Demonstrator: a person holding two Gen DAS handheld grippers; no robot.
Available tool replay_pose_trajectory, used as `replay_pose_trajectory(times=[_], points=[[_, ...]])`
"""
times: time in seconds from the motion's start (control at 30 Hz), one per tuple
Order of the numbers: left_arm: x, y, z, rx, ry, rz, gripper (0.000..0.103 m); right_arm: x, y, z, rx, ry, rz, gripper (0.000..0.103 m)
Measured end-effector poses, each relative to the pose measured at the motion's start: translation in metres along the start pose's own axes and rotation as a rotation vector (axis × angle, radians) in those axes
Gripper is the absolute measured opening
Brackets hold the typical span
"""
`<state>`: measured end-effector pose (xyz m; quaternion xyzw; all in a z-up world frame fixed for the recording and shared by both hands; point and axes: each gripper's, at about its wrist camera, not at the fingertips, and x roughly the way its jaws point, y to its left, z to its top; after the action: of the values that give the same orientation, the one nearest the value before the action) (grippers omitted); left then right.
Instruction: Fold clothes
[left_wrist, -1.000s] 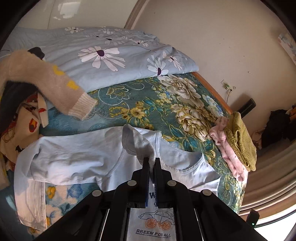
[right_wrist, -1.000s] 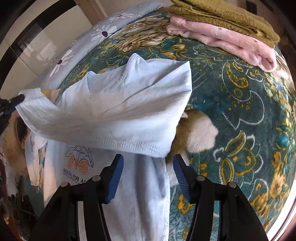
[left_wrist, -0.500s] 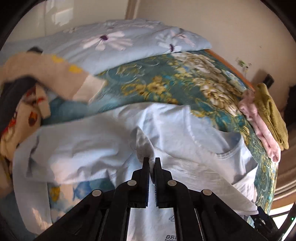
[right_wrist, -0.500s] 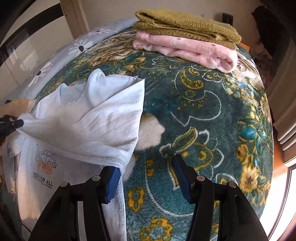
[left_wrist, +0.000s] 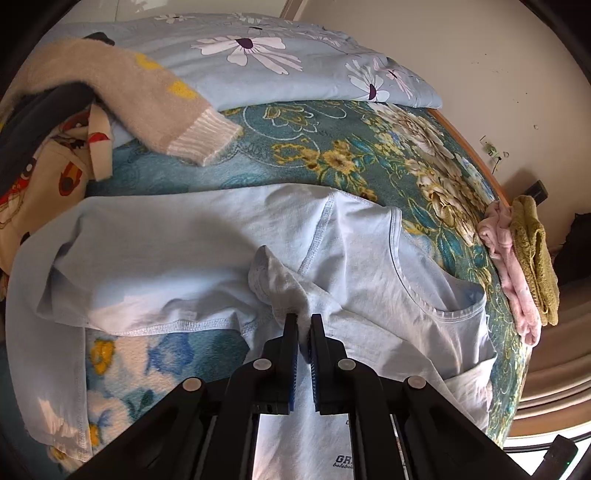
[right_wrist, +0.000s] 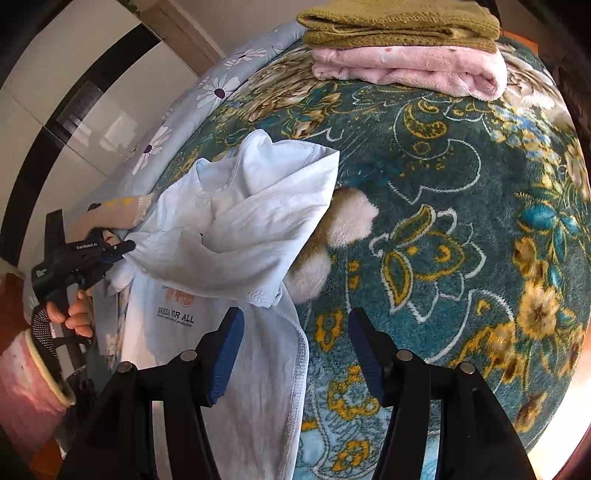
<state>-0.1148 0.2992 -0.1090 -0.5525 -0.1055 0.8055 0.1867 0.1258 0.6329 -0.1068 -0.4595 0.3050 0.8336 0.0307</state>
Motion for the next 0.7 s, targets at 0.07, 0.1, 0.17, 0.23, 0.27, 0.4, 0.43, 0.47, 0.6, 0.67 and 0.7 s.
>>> replay_pose_trajectory(times=[0.07, 0.1, 0.17, 0.23, 0.27, 0.4, 0.43, 0.47, 0.6, 0.67, 0.7], points=[[0.002, 0.005, 0.001, -0.037, 0.008, -0.017, 0.009, 0.001, -0.01, 0.017, 0.034, -0.009, 0.024, 0.06], [0.003, 0.008, 0.001, -0.06, 0.014, -0.028, 0.009, 0.003, -0.016, 0.026, 0.055, -0.013, 0.036, 0.06], [0.006, 0.013, 0.003, -0.106, 0.026, -0.05, 0.011, 0.012, -0.023, 0.047, 0.089, -0.015, 0.04, 0.06], [0.008, 0.016, 0.004, -0.132, 0.033, -0.051, 0.018, 0.023, -0.029, 0.07, 0.119, -0.014, 0.037, 0.06], [0.008, 0.017, 0.005, -0.137, 0.031, -0.05, 0.019, 0.029, -0.031, 0.08, 0.128, -0.012, 0.036, 0.06], [0.01, 0.022, 0.009, -0.163, 0.03, -0.041, 0.023, 0.055, -0.03, 0.108, 0.101, 0.027, 0.013, 0.052], [0.011, 0.023, 0.01, -0.172, 0.033, -0.041, 0.024, 0.062, -0.03, 0.111, 0.093, 0.044, 0.002, 0.046], [0.013, 0.023, 0.01, -0.174, 0.037, -0.036, 0.025, 0.068, -0.03, 0.114, 0.086, 0.06, -0.009, 0.039], [0.018, 0.023, 0.011, -0.172, 0.033, -0.006, 0.024, 0.081, -0.032, 0.12, 0.118, 0.098, -0.003, 0.004], [0.018, 0.021, 0.011, -0.177, 0.016, 0.009, 0.02, 0.083, -0.031, 0.122, 0.133, 0.113, 0.017, 0.002], [0.016, 0.019, 0.012, -0.167, 0.006, 0.009, 0.006, 0.082, -0.031, 0.124, 0.134, 0.114, 0.023, 0.002]])
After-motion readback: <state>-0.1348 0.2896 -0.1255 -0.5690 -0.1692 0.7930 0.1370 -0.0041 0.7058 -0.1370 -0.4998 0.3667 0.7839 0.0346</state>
